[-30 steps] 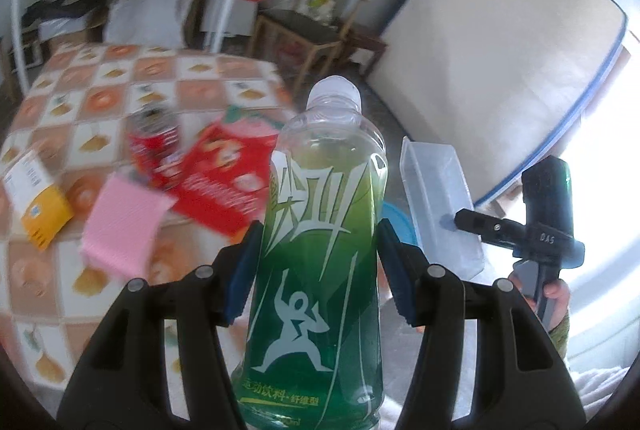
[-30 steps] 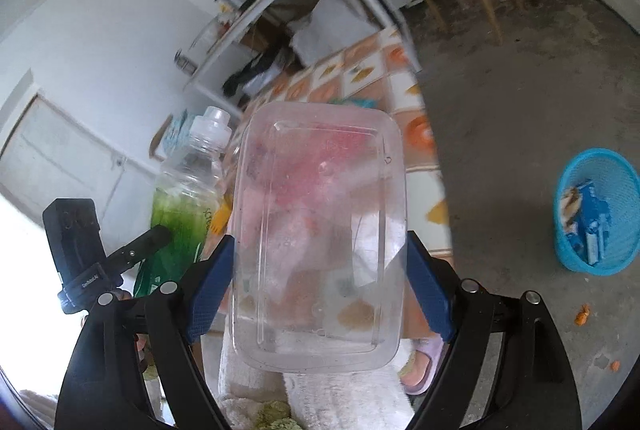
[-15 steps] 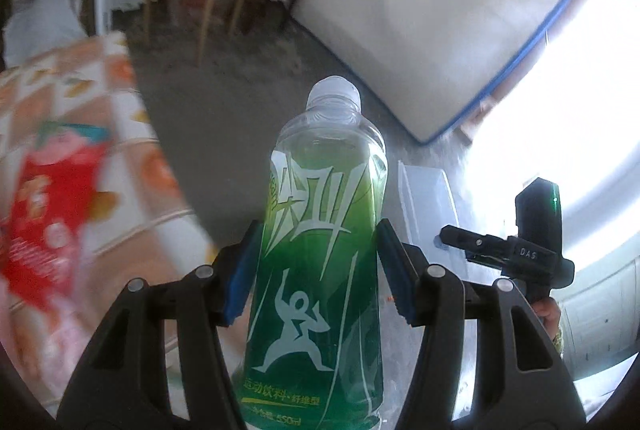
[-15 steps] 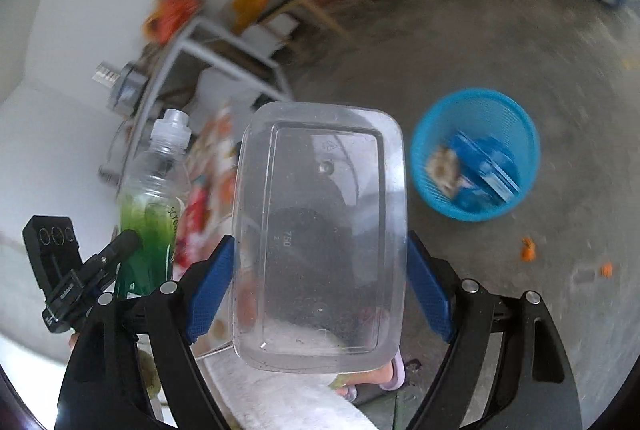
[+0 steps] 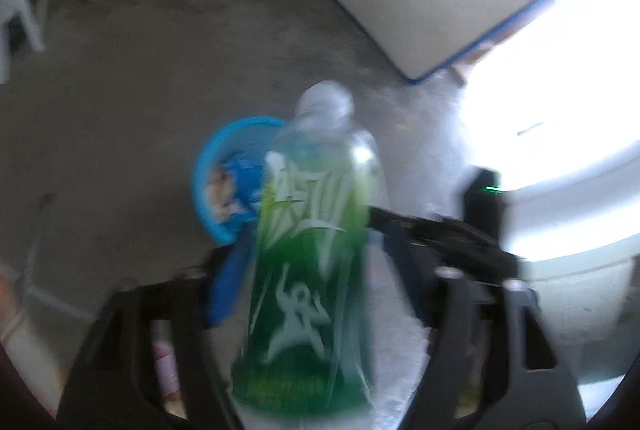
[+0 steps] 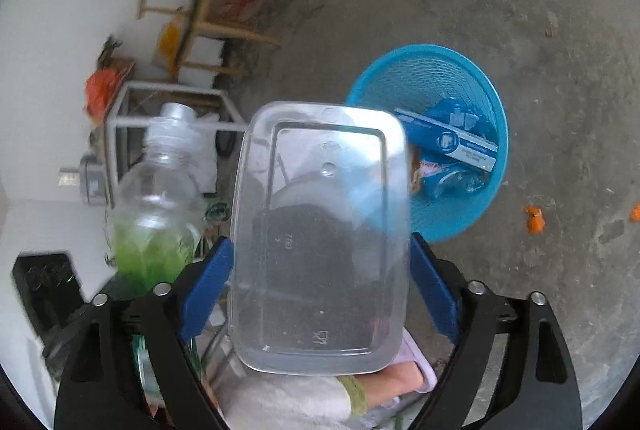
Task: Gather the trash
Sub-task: 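Carry the bottle and container over the blue basket and open both tools, then move both open tools back over the table toward the clear bag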
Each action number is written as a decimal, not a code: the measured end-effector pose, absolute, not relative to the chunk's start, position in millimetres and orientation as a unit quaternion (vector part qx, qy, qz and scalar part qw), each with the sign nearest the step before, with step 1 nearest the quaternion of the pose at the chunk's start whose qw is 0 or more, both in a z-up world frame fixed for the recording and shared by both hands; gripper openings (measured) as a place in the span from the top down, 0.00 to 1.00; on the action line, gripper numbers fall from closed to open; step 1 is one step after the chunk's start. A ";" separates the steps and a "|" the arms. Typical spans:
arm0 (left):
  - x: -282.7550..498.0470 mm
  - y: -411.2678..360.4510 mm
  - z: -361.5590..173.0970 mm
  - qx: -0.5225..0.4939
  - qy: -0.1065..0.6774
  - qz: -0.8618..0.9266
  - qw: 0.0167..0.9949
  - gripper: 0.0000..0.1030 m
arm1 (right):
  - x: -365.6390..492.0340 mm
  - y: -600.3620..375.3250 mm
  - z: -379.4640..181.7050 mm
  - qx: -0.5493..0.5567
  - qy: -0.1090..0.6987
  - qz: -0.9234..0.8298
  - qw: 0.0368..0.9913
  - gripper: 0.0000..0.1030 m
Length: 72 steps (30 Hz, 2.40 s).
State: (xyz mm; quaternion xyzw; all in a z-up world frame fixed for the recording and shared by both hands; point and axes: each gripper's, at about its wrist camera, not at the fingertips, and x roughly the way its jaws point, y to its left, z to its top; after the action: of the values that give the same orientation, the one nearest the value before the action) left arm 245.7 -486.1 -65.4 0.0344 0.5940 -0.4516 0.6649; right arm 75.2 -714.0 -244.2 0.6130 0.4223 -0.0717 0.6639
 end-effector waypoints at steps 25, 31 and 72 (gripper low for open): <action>204.9 -381.4 -13.9 0.034 0.506 -0.453 0.734 0.25 | -9.3 -694.0 -211.0 0.546 0.404 -0.147 0.719 0.12; 181.8 -296.3 2.3 0.012 0.473 -0.423 0.773 0.22 | -24.5 -622.8 -121.1 0.467 0.367 -0.052 0.803 0.11; 117.5 51.8 -25.5 -0.136 0.381 -0.218 0.888 0.14 | 175.4 -177.8 -47.6 -0.083 0.471 0.319 0.818 0.07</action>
State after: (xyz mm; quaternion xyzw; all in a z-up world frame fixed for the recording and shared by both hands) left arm 117.5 51.8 -25.5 -0.1364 0.3807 -0.2182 0.8882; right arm 175.4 -177.8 -47.6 -0.0830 0.4709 0.3186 0.8184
